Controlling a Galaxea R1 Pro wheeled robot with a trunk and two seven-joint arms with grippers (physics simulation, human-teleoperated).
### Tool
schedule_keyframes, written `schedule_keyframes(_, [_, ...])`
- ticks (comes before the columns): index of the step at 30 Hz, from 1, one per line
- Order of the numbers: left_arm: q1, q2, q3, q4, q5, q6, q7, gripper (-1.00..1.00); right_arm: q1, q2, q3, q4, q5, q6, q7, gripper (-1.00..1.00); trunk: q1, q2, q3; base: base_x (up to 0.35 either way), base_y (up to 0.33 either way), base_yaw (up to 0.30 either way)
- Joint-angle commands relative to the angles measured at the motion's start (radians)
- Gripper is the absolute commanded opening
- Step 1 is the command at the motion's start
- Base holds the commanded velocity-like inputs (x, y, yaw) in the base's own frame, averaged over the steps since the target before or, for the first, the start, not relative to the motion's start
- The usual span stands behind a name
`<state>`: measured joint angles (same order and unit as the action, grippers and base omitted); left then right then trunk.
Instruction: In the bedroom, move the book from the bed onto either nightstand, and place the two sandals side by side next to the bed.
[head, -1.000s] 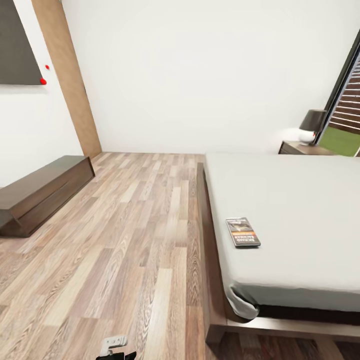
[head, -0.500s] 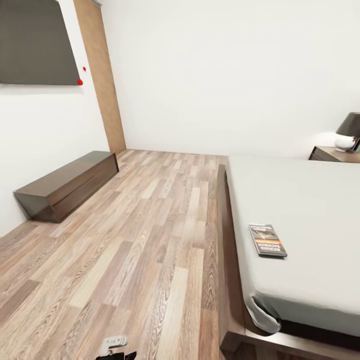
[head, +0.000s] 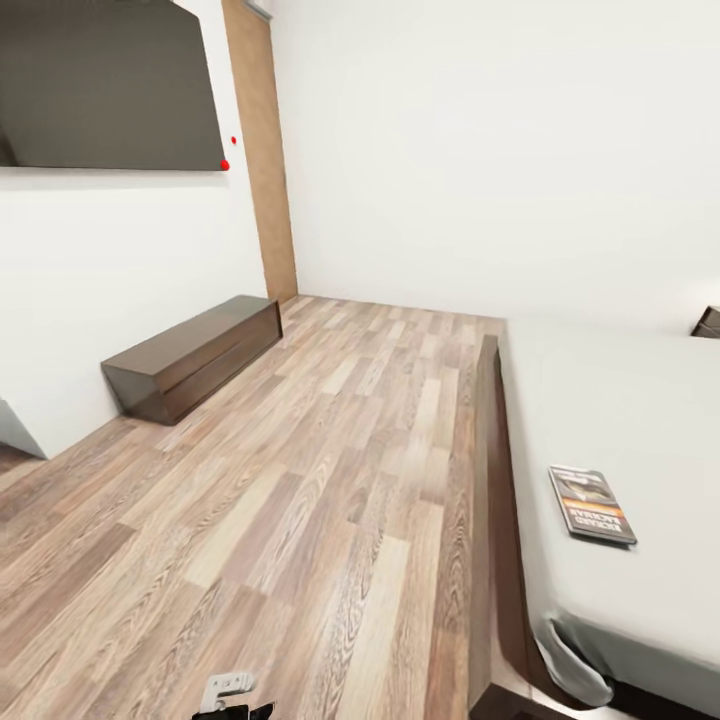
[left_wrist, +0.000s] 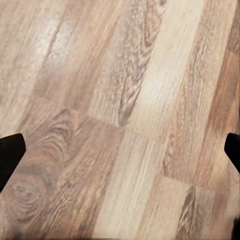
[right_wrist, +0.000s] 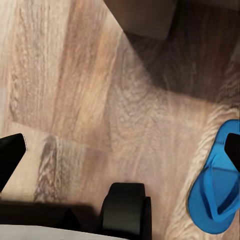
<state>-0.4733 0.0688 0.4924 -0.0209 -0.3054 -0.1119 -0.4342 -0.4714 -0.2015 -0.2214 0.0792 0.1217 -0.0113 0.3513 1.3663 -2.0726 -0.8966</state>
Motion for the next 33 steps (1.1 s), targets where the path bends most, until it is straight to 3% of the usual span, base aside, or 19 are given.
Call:
schedule_keyframes(1, [-0.001, 0.0, 0.008, 0.001, -0.011, -0.005, -0.002, 1.0, -0.001, -0.001, -0.009, 0.002, 0.01, -0.001, 0.002, 1.0, 0.0, 0.0, -0.001, 0.0, 0.0, 0.291])
schedule_keyframes(33, [-0.001, 0.0, 0.008, 0.001, -0.011, -0.005, -0.002, 1.0, -0.001, -0.001, -0.009, 0.002, 0.01, -0.001, 0.002, 1.0, 0.0, 0.0, -0.001, 0.0, 0.0, 0.291])
